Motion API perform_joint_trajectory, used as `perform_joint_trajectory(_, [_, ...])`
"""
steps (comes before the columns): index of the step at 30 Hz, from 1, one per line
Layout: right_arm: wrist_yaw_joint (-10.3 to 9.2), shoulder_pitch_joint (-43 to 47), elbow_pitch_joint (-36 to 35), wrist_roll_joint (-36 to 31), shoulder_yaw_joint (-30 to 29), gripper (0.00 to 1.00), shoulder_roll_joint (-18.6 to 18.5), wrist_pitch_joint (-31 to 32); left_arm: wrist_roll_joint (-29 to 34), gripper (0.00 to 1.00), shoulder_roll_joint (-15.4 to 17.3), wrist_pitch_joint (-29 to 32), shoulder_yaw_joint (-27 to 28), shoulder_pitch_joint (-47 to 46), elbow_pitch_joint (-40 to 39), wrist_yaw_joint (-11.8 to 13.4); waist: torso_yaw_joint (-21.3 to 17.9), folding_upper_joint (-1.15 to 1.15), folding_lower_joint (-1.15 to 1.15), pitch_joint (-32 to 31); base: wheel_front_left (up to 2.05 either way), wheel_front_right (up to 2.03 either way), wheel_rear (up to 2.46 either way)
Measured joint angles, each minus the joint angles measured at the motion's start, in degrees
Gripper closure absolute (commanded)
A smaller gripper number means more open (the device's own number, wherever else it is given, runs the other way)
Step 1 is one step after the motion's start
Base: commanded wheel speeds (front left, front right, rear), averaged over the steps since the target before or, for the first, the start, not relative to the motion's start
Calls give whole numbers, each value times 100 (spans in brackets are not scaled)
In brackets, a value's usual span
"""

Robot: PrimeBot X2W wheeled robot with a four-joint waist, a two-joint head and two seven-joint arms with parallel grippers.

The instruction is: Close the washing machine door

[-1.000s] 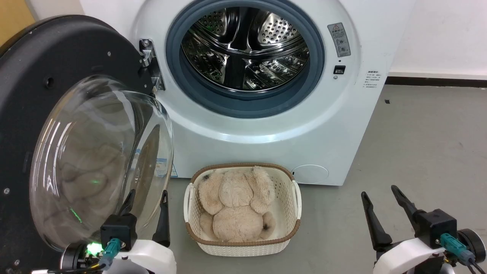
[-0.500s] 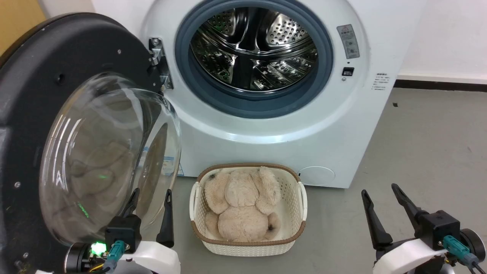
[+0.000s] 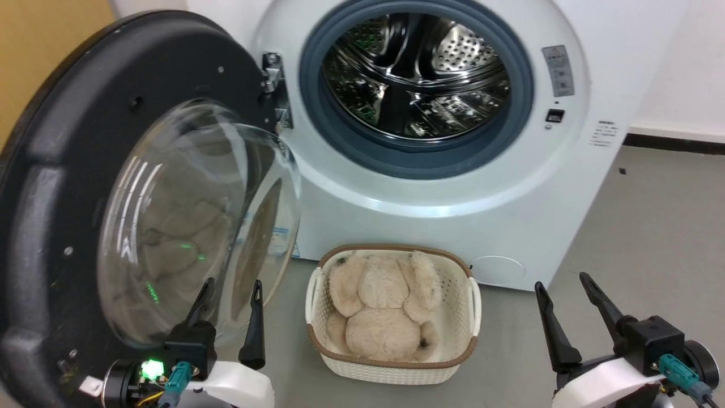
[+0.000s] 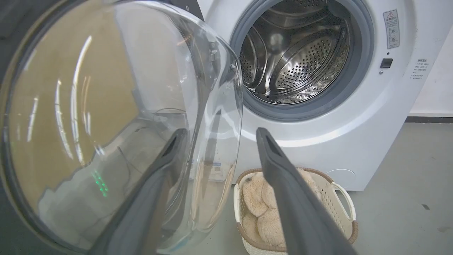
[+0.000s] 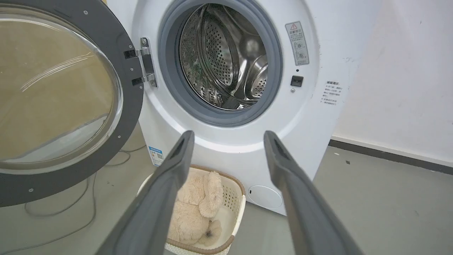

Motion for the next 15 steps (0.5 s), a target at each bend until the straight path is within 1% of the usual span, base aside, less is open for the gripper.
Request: perform_joint_trajectory(15, [0,55,30,113,55,0,0,-194,0,0,22,-191,-143,1,-13,94,581,0,0,-43,0,0,0])
